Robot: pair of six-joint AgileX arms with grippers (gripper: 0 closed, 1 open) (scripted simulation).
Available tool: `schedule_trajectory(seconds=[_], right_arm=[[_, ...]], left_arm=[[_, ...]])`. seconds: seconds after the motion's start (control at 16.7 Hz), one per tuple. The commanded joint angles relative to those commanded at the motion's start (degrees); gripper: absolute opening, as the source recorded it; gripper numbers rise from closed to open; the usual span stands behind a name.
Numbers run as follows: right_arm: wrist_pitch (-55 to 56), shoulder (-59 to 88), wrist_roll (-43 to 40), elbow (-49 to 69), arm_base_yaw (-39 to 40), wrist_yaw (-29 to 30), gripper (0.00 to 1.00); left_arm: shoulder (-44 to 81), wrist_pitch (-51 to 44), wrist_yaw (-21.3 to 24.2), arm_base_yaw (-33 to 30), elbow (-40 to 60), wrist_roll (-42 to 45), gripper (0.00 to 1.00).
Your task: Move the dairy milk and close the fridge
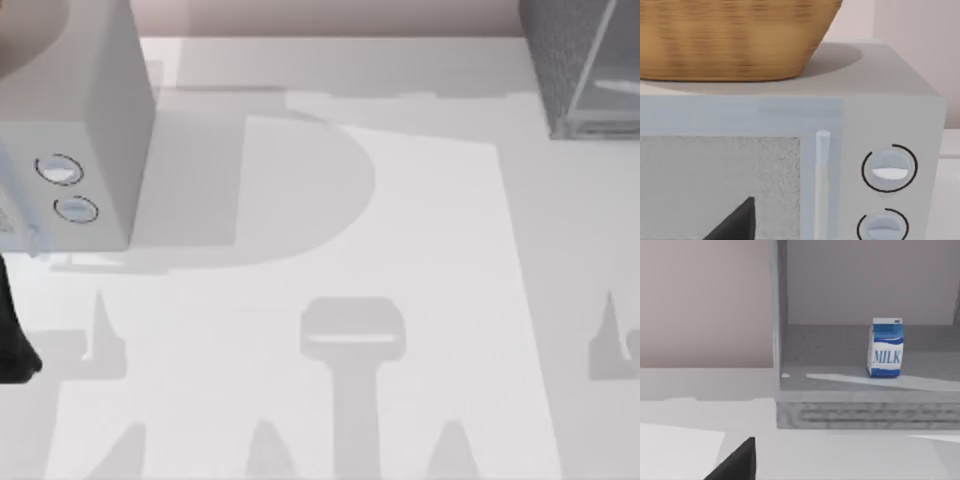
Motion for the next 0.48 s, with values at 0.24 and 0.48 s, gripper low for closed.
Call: schedule_trajectory(seconds=[0.24,0.48], right_arm=[[-0.61,-0.33,0.02,0.6,-0.11,-0.1,1.0],[-9.2,-6.32,0.06,5.6,0.18,-0.31,1.0]], left_arm=[[0.0,0.0,0.0,0.0,0.0,0.0,1.0],[0.0,0.0,0.0,0.0,0.0,0.0,1.0]])
